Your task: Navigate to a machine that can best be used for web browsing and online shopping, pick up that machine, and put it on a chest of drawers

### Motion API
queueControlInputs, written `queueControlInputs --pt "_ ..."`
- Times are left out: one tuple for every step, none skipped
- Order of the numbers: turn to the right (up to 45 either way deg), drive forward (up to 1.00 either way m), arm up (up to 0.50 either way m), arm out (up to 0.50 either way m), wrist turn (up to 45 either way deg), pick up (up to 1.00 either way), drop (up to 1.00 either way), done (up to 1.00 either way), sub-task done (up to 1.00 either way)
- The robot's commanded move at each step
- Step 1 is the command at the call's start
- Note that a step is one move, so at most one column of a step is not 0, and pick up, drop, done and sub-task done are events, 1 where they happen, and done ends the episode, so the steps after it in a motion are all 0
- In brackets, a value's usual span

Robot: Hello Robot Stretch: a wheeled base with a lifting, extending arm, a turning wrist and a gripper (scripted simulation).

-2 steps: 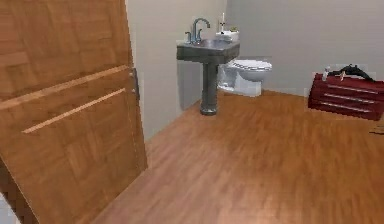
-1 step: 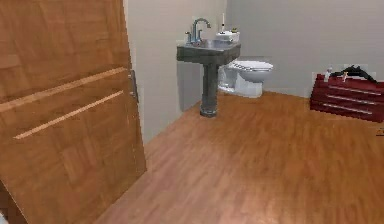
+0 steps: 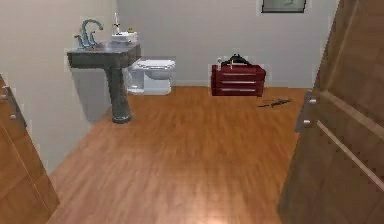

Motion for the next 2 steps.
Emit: queueControlInputs --pt "0.0 0.95 0.0 0.0 0.0 0.0 0.0 0.0 0.0" --pt "3.0 0.0 0.0 0.0 0.0 0.0 0.0 0.0 0.0"
